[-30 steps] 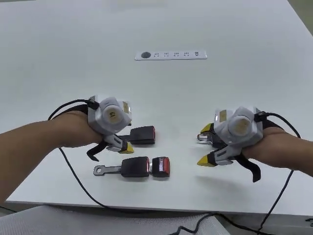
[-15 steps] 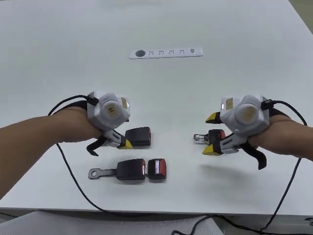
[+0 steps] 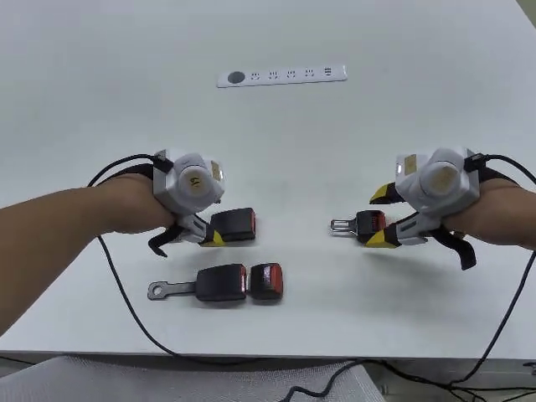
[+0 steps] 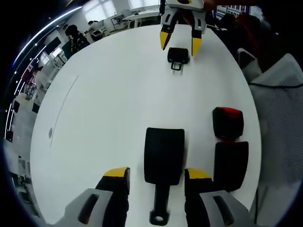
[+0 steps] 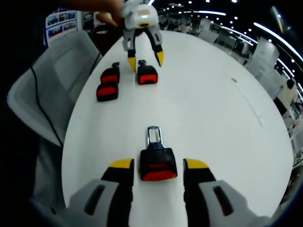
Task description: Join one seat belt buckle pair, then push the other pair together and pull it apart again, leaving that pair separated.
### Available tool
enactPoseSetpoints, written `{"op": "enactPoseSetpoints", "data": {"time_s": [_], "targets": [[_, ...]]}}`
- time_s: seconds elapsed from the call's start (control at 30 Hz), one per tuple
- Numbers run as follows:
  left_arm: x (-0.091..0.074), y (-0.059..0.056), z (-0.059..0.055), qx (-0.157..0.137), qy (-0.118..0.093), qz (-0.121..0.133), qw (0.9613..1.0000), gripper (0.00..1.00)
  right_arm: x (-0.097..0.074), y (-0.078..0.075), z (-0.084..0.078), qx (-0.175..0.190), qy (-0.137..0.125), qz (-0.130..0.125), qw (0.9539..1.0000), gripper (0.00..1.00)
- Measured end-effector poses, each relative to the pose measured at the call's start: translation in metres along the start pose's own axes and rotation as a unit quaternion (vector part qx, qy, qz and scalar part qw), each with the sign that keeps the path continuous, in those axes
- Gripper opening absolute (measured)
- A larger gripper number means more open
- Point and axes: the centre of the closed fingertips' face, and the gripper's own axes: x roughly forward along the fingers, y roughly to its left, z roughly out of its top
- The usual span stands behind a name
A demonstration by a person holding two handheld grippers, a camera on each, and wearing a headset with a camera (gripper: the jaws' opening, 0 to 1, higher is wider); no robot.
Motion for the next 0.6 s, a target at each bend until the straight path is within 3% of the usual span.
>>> {"op": "enactPoseSetpoints", "data": {"time_s": [0.3,0.43,0.6], "targets": [[0.008,-0.002,0.002,0.015,0.004,-0.010,0.9998,0.42,0.009,0.002,-0.004,-0.009,0.016,0.014,0.9997,0.33],[0.010,-0.008,0.005,0.018,-0.004,-0.030,0.9994,0.35,0.010,0.000,-0.005,-0.007,0.019,0.020,0.9996,0.33],[0.013,-0.007,0.006,0.027,-0.007,-0.030,0.9992,0.34,0.011,0.000,-0.006,-0.009,0.026,0.030,0.9992,0.32]]}}
